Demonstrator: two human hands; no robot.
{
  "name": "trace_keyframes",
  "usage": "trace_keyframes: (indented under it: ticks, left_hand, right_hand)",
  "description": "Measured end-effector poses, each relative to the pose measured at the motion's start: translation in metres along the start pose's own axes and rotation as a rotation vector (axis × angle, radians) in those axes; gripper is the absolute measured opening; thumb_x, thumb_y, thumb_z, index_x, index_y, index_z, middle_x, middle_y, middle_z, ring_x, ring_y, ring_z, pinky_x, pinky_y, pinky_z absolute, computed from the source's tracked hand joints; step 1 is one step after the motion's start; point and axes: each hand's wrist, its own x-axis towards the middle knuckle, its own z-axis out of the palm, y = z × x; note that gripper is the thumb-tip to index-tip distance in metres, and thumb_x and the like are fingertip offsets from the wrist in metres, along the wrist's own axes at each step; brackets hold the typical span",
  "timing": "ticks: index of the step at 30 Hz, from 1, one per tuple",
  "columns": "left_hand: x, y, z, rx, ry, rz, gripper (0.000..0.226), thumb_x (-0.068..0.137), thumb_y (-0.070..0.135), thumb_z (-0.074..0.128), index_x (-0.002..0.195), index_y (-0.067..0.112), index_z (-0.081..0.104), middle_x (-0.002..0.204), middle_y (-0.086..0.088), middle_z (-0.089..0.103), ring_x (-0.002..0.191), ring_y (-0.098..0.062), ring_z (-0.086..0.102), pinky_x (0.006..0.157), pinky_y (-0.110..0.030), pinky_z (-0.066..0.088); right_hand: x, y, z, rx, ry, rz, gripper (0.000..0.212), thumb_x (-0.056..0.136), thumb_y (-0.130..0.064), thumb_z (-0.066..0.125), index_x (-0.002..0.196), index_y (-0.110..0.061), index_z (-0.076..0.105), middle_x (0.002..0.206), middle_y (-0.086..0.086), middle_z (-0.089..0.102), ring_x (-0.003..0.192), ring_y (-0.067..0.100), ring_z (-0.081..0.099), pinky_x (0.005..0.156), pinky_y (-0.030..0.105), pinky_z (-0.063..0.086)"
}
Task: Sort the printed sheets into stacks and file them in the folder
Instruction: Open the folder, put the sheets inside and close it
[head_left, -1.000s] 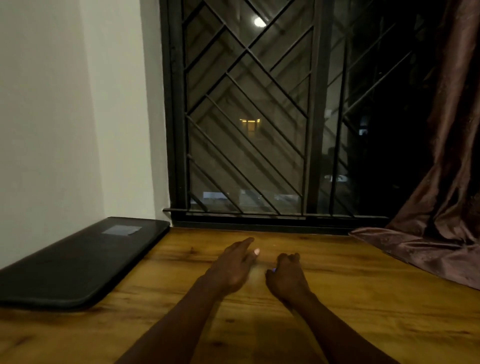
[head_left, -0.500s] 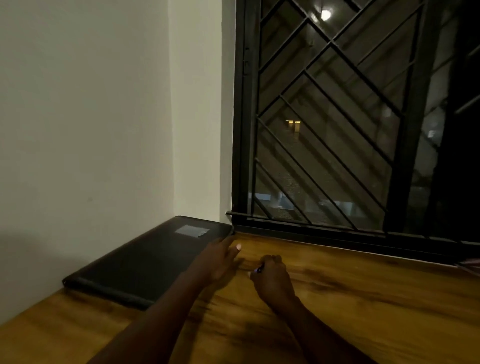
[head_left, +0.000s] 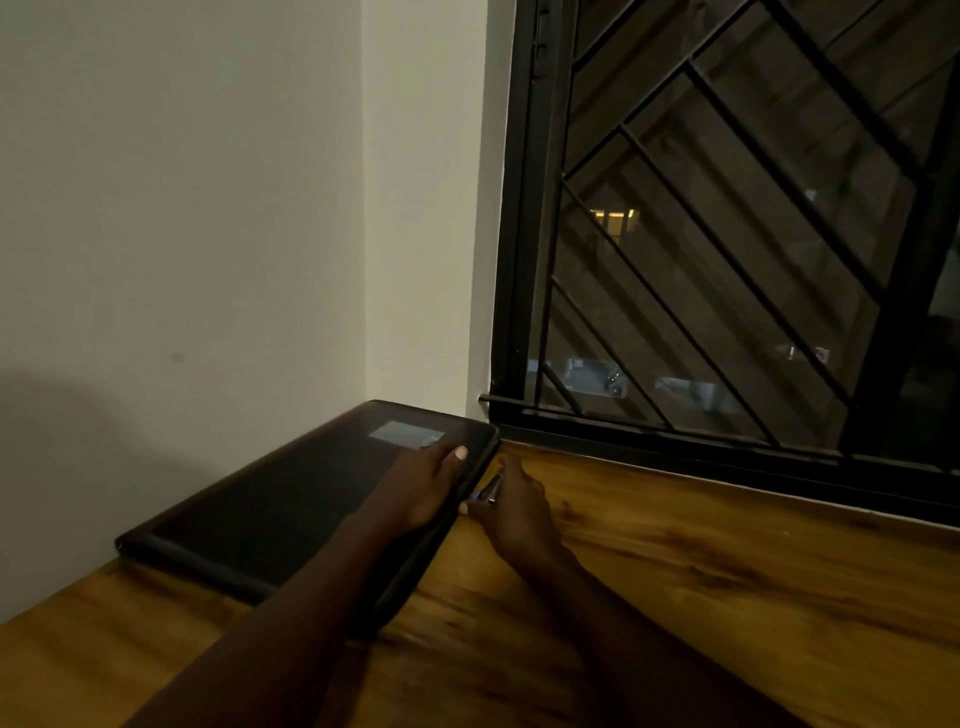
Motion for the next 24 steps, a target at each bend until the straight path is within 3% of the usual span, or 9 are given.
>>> trace_keyframes:
  ticks: [4,6,8,10,12,15,20,24]
  left_hand:
    - [-0.002,-0.006,0.003,-0.032,0.101,-0.002,0.044,0.104,0.038,0.029,0.132,0.015,0.055,0.101,-0.006,0.066,0.086,-0.007,0.057,0.086,-0.026,0.044]
    - [-0.002,-0.005,0.004,-0.049,0.11,-0.002,0.045,0.104,0.038,0.029,0.133,0.015,0.054,0.102,-0.006,0.066,0.092,-0.012,0.061,0.081,-0.022,0.04]
    - [-0.003,-0.003,0.004,-0.052,0.112,-0.002,0.044,0.104,0.037,0.031,0.135,0.014,0.052,0.12,-0.012,0.064,0.11,-0.022,0.06,0.085,-0.02,0.035]
    - [-0.005,0.0,0.004,-0.043,0.128,0.005,0.044,0.104,0.036,0.031,0.134,0.012,0.053,0.125,-0.014,0.063,0.109,-0.019,0.059,0.083,-0.017,0.034]
    - [-0.005,0.0,0.005,-0.03,0.129,0.008,0.045,0.104,0.037,0.031,0.132,0.011,0.055,0.117,-0.014,0.066,0.097,-0.014,0.059,0.08,-0.018,0.035]
    - [-0.004,-0.002,0.007,-0.009,0.129,0.007,0.047,0.103,0.041,0.029,0.124,0.011,0.059,0.091,-0.004,0.066,0.078,-0.005,0.056,0.078,-0.022,0.041]
    - [-0.002,-0.007,0.008,-0.008,0.142,0.018,0.047,0.102,0.045,0.03,0.105,0.016,0.066,0.08,0.008,0.061,0.079,-0.008,0.06,0.081,-0.029,0.047]
    - [-0.002,-0.009,0.01,0.01,0.118,0.006,0.042,0.102,0.046,0.03,0.093,0.022,0.063,0.07,0.009,0.058,0.072,-0.007,0.06,0.071,-0.026,0.044]
  right_hand:
    - [-0.001,0.001,-0.002,0.004,-0.016,-0.036,0.074,0.068,-0.029,0.082,0.131,-0.02,0.043,0.119,0.005,0.063,0.102,0.02,0.062,0.085,0.035,0.052]
    - [-0.006,0.003,-0.005,0.006,0.004,-0.02,0.065,0.069,-0.032,0.081,0.124,-0.019,0.048,0.116,0.003,0.063,0.099,0.019,0.06,0.077,0.028,0.049]
    - [-0.011,0.005,-0.01,-0.007,0.041,-0.004,0.053,0.075,-0.034,0.077,0.118,-0.018,0.05,0.111,-0.001,0.061,0.092,0.013,0.054,0.066,0.022,0.04]
    - [-0.016,0.004,-0.014,-0.022,0.057,0.025,0.05,0.084,-0.034,0.069,0.125,-0.018,0.047,0.112,-0.001,0.056,0.098,0.013,0.049,0.07,0.022,0.036]
    - [-0.017,0.005,-0.012,-0.037,0.059,0.047,0.05,0.088,-0.032,0.063,0.132,-0.02,0.043,0.123,0.003,0.054,0.108,0.018,0.052,0.075,0.023,0.037]
    - [-0.016,0.003,-0.005,-0.068,0.038,0.04,0.048,0.088,-0.028,0.063,0.132,-0.024,0.044,0.127,0.006,0.054,0.106,0.018,0.056,0.08,0.025,0.047]
    - [-0.014,-0.003,0.003,-0.097,0.041,0.023,0.047,0.085,-0.033,0.066,0.127,-0.026,0.046,0.118,0.004,0.058,0.101,0.019,0.059,0.082,0.033,0.053]
    - [-0.018,-0.006,-0.003,-0.1,0.017,0.031,0.053,0.085,-0.033,0.067,0.131,-0.024,0.042,0.121,0.006,0.056,0.102,0.019,0.058,0.075,0.026,0.047]
